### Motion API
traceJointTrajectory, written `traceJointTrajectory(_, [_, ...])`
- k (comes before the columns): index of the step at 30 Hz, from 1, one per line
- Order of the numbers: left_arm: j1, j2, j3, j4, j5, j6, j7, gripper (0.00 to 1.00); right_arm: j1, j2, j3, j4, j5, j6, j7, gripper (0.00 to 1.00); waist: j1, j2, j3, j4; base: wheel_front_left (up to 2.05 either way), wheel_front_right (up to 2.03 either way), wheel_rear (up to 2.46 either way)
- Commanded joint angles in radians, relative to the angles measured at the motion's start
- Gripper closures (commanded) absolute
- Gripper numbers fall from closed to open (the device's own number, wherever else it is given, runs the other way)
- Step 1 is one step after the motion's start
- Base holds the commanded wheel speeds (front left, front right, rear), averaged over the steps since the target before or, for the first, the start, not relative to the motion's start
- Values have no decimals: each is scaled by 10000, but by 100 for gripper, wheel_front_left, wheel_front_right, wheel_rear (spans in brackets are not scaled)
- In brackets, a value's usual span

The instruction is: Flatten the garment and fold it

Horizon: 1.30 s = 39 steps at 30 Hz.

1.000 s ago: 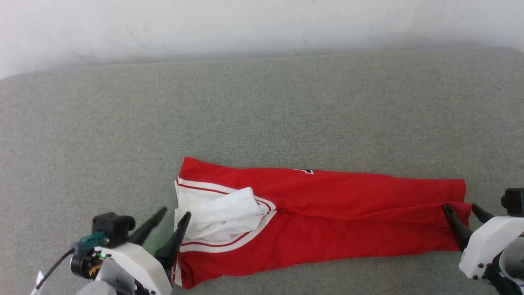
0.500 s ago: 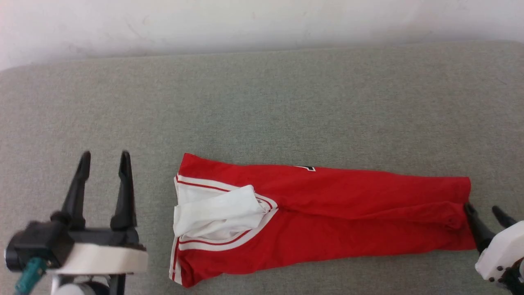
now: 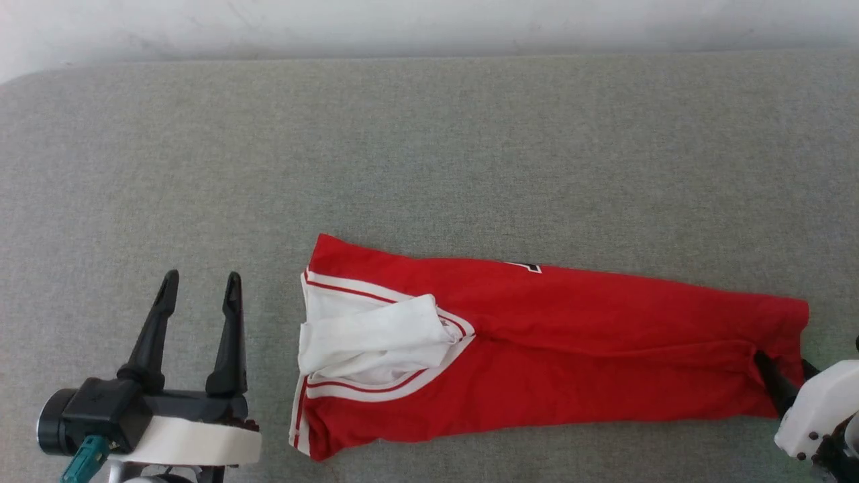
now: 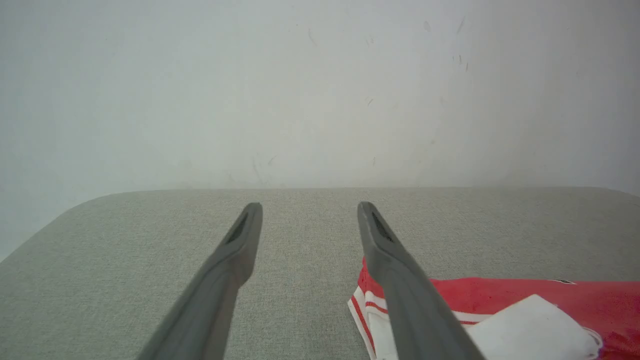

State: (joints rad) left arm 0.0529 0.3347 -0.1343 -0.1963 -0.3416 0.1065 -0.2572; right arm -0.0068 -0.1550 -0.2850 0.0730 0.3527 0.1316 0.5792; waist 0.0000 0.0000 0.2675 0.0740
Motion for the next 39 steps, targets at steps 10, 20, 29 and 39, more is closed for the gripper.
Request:
traceJointTrajectory(10, [-96, -406, 352, 479, 245, -481, -45, 0, -480, 162, -332, 125, -456, -9, -184, 100, 0, 0, -301, -89, 0, 0, 0])
traceJointTrajectory(20, [208, -598, 358, 805, 374, -693, -45, 0, -520, -849, -1818, 313, -1167, -9, -168, 100, 0, 0, -1089, -144, 0, 0, 0])
traceJointTrajectory(29, [916, -723, 419, 1021, 316, -671, -45, 0, -63, -684, -1250, 82, -634, -9, -28, 100, 0, 0, -2052, -126, 0, 0, 0])
traceJointTrajectory(39, [1194, -793, 242, 985, 227, -629, 24, 0, -81, -339, 1789, -1334, 602, -9, 1007, 100, 0, 0, -2525, 49, 0, 0, 0])
